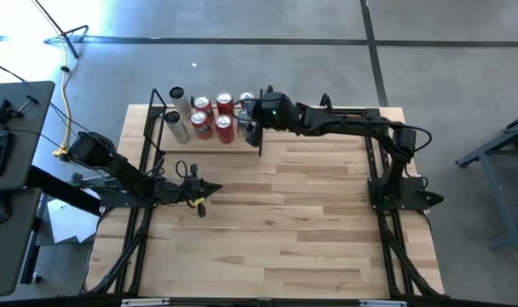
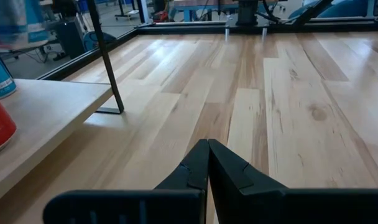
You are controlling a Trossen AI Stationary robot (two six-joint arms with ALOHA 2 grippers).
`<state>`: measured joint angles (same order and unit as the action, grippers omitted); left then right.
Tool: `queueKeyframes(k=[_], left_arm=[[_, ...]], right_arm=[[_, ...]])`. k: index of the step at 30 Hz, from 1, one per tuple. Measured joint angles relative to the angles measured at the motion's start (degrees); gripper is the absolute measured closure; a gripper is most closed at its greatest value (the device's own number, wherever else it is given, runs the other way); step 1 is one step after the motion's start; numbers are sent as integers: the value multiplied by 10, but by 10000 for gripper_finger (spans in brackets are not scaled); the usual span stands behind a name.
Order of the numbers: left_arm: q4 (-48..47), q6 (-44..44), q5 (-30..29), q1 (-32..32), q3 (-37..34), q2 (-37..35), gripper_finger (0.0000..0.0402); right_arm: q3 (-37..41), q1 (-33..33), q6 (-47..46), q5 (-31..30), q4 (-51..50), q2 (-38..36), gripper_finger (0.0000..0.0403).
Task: Place canned beverage on shelf
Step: Put the blue soda can aligned with the other blue soda can on the shelf
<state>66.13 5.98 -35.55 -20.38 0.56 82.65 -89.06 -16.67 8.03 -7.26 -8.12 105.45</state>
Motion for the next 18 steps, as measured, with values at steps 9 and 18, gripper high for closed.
queueKeyframes(k=[9, 18], left_arm=[[2, -1, 0, 0, 0, 0, 402], [1, -1, 0, 0, 0, 0, 401]], right_arm=[[0, -25, 10, 19, 6, 33, 186], [0, -36, 8, 29, 5, 46, 186]])
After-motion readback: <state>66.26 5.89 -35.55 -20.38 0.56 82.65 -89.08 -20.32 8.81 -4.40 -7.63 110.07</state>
